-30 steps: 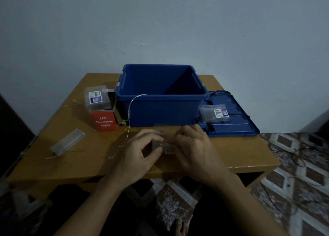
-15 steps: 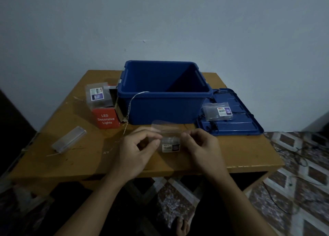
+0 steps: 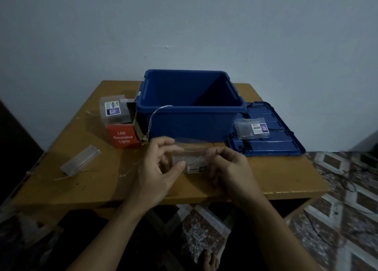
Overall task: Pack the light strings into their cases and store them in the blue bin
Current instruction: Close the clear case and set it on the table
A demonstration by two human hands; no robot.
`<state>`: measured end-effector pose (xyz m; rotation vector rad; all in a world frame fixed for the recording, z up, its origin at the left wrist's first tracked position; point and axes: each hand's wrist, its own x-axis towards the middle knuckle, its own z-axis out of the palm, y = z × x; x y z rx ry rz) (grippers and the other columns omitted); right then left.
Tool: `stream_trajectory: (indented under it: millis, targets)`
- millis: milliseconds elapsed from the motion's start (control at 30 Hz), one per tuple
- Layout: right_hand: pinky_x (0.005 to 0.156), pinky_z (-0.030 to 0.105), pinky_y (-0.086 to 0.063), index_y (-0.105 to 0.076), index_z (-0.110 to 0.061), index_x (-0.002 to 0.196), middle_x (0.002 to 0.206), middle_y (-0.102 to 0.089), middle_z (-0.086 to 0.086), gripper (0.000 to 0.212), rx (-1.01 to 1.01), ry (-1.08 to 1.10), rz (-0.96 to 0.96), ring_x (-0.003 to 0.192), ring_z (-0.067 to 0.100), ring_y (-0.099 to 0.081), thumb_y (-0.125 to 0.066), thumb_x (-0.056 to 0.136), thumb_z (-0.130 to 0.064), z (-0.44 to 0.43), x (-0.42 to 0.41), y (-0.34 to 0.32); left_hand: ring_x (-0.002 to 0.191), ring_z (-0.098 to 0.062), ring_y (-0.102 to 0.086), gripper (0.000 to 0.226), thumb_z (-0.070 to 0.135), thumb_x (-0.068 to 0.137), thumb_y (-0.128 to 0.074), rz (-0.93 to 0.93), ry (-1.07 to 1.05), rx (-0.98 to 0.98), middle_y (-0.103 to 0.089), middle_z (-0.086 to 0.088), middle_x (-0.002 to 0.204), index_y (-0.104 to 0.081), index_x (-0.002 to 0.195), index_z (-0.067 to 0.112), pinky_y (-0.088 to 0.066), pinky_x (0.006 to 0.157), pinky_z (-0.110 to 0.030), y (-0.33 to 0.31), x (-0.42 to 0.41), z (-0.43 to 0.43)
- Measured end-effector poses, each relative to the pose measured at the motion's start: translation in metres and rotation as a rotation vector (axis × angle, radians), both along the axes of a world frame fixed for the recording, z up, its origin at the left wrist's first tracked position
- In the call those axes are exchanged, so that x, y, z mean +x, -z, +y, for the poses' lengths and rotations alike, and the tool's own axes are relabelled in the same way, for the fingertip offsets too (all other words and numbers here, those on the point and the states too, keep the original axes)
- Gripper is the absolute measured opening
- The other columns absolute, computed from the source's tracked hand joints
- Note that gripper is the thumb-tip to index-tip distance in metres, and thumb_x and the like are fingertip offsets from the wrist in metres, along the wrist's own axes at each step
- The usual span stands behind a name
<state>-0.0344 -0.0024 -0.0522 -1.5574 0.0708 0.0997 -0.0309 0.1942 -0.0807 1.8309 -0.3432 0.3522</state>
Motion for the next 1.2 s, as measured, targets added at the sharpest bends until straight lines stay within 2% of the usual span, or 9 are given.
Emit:
stream_trajectory:
  millis: [100, 233, 433, 600, 800, 933, 1000, 1100, 1200]
  targets:
    - [0.046, 0.031, -0.038, -0.068, -0.008, 0.095, 0.059, -0.056, 0.005, 0.016, 0.046, 0.029, 0.008, 0.05, 0.02, -0.046, -0.066, 0.095, -0.024, 0.0, 0.005, 0.0, 0.071, -0.012, -0.063, 0.056, 0.026, 0.084, -0.075, 0.081, 0.067, -0.084, -0.071, 0.007, 0.115, -0.046, 0.131, 0.025, -0.052, 0.067, -0.03, -0.002, 0.001, 0.002]
    - [0.043, 0.025, -0.04, -0.065, -0.009, 0.093, 0.06, -0.056, 0.002, 0.004, 0.146, 0.017, -0.067, 0.05, 0.015, -0.048, -0.062, 0.096, -0.008, 0.003, 0.005, -0.001, 0.062, -0.021, -0.063, 0.052, 0.026, 0.088, -0.065, 0.187, 0.077, -0.2, -0.073, 0.0, 0.112, -0.046, 0.136, 0.021, -0.05, 0.055, -0.027, -0.007, 0.002, 0.003]
    - [0.054, 0.031, -0.05, -0.071, -0.011, 0.094, 0.073, -0.065, 0.005, 0.013, 0.186, -0.008, -0.113, 0.057, 0.02, -0.056, -0.06, 0.096, -0.005, 0.003, 0.003, 0.004, 0.059, -0.026, -0.061, 0.036, 0.037, 0.096, -0.044, 0.258, 0.093, -0.279, -0.074, -0.004, 0.106, -0.066, 0.112, 0.013, -0.048, 0.05, -0.031, -0.014, 0.003, 0.003]
    - [0.064, 0.037, -0.053, -0.076, -0.016, 0.097, 0.093, -0.07, 0.015, 0.019, 0.201, -0.059, -0.103, 0.07, 0.025, -0.061, -0.061, 0.085, -0.015, -0.001, 0.002, 0.006, 0.056, -0.023, -0.061, 0.019, 0.025, 0.097, -0.055, 0.185, 0.018, -0.199, -0.074, -0.005, 0.097, -0.069, 0.102, 0.012, -0.048, 0.048, -0.032, -0.01, 0.003, 0.001]
    - [0.07, 0.041, -0.053, -0.072, -0.011, 0.107, 0.107, -0.066, 0.025, 0.029, 0.18, -0.079, -0.146, 0.073, 0.025, -0.061, -0.071, 0.081, -0.022, -0.003, -0.002, 0.008, 0.053, -0.02, -0.061, 0.023, 0.029, 0.095, -0.055, 0.177, -0.005, -0.199, -0.072, -0.001, 0.077, -0.069, 0.102, 0.013, -0.048, 0.046, -0.028, -0.01, 0.003, 0.0]
    - [0.071, 0.034, -0.056, -0.07, -0.009, 0.11, 0.106, -0.07, 0.018, 0.021, 0.121, -0.092, -0.151, 0.074, 0.022, -0.063, -0.072, 0.09, -0.015, -0.005, -0.003, 0.007, 0.052, -0.02, -0.059, 0.025, 0.032, 0.095, -0.053, 0.17, -0.03, -0.199, -0.073, 0.0, 0.078, -0.069, 0.102, 0.014, -0.047, 0.045, -0.03, -0.009, 0.004, -0.002]
    - [0.069, 0.032, -0.057, -0.07, -0.009, 0.109, 0.099, -0.071, 0.015, 0.017, 0.075, -0.065, -0.168, 0.072, 0.023, -0.063, -0.068, 0.093, -0.011, -0.004, -0.004, 0.007, 0.051, -0.023, -0.059, 0.026, 0.037, 0.095, -0.053, 0.166, -0.041, -0.195, -0.069, -0.005, 0.067, -0.07, 0.1, 0.018, -0.047, 0.046, -0.032, -0.008, 0.004, -0.002]
    - [0.068, 0.035, -0.056, -0.07, -0.008, 0.106, 0.086, -0.069, 0.018, 0.02, 0.085, -0.029, -0.184, 0.069, 0.026, -0.061, -0.068, 0.09, -0.019, 0.0, -0.006, 0.005, 0.053, -0.024, -0.061, 0.024, 0.041, 0.096, -0.057, 0.164, -0.019, -0.186, -0.067, -0.009, 0.067, -0.071, 0.1, 0.022, -0.049, 0.048, -0.031, -0.008, 0.003, 0.001]
    - [0.066, 0.033, -0.056, -0.071, -0.011, 0.103, 0.079, -0.069, 0.01, 0.022, 0.075, -0.009, -0.186, 0.066, 0.025, -0.062, -0.068, 0.087, -0.025, 0.003, -0.006, 0.005, 0.052, -0.018, -0.06, 0.022, 0.032, 0.089, -0.062, 0.165, -0.023, -0.18, -0.07, 0.002, 0.073, -0.069, 0.102, 0.015, -0.048, 0.047, -0.028, -0.009, 0.003, -0.001]
